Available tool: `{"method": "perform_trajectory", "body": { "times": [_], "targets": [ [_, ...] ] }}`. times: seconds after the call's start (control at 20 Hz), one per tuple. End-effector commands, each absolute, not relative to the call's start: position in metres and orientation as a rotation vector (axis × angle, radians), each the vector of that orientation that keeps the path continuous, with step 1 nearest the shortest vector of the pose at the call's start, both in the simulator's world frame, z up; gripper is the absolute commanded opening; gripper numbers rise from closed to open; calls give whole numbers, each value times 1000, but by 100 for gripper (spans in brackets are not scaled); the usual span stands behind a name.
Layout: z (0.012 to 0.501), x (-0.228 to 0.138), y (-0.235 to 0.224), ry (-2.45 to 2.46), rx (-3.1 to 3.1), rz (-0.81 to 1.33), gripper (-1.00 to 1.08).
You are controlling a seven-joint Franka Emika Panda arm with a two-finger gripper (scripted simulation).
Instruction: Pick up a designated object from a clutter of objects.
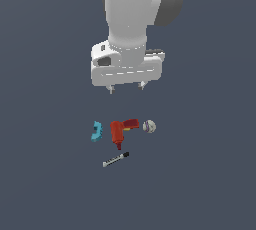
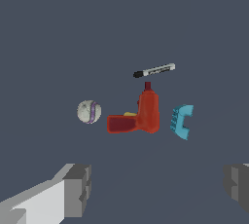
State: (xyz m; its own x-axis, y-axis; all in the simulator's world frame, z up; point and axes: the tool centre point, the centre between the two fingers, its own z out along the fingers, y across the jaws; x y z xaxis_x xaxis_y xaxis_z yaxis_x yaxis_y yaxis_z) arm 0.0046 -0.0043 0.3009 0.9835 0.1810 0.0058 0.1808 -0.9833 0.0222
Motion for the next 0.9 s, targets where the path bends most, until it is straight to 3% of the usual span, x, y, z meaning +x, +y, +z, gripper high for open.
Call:
{"method": "perform_trajectory", "body": {
  "times": [0.0, 0.85],
  "targets": [
    [291, 7, 0, 369, 3095, 9, 100],
    [200, 17, 42, 1164, 2882, -11, 100]
  ]
}}
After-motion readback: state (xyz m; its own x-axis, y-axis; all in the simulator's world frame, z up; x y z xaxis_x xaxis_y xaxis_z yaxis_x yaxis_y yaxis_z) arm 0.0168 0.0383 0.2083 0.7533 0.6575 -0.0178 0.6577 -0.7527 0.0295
